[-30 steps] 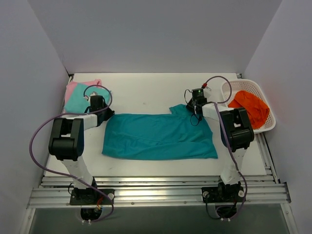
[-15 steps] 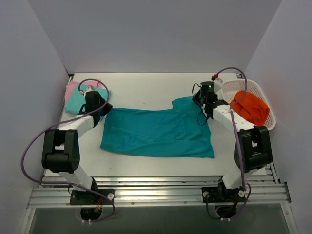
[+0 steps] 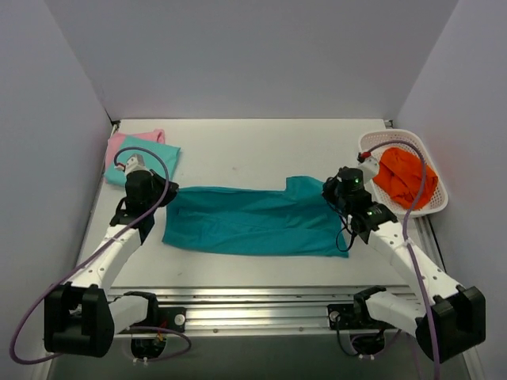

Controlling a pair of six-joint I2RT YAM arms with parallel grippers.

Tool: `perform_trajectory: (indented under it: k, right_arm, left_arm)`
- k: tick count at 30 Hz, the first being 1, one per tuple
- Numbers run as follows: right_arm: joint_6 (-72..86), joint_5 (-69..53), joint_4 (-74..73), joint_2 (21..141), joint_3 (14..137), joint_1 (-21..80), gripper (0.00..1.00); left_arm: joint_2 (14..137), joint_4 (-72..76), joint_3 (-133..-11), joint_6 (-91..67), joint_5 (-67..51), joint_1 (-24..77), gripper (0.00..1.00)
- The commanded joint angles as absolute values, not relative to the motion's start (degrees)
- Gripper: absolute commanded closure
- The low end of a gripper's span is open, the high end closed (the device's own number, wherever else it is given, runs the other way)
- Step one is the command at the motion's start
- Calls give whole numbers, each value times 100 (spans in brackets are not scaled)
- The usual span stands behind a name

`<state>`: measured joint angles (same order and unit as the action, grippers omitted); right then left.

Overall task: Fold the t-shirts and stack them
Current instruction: Fold the other side of the tshirt into a rectangle

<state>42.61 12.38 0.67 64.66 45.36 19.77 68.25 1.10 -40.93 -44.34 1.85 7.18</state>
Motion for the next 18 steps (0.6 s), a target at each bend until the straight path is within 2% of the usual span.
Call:
perform_trajectory:
  k: [1,5,6,7,8,9,10,11,12,18]
  right_arm:
    - [4508,1661,-492,5488,4141,2118,100]
    - [4885,1652,-624,4581,3133,2381,100]
    - [5000,1661,-633,4414,2929,2451,96]
    - [5131,1679,-650,4125,2744,2574,83]
    - [5324,1696,-676,3992,2586,2627,33]
    - [5404,1731,-807,3921,2393,2663,16]
    - [5466,1784,-922,3816,2365,2707,7]
    - [5502,1854,-1027,3780,2356,2794,0]
    - [5554,2046,-1263,3727,2416,2838,0]
    - [5572,2373,-1556,3516,2733,2971,0]
  left_arm:
    - [6224,-290,-3675,-4421,413,835,98]
    - [5469,-378,-2981,-4605,641,1211,98]
    - [5336,-387,-2823,-4710,798,1309,97]
    - [5196,-439,-2552,-4772,869,1397,88]
    - [5073,-544,-2462,-4842,948,1467,76]
    - [4810,-771,-2400,-4947,1028,1572,62]
    - [4660,-904,-2356,-4974,1072,1617,49]
    - [4362,-1053,-2321,-5027,1142,1652,19]
    - [4220,-1359,-2320,-5097,1203,1696,3]
    - [3033,-2109,-2619,-5072,1626,1740,6]
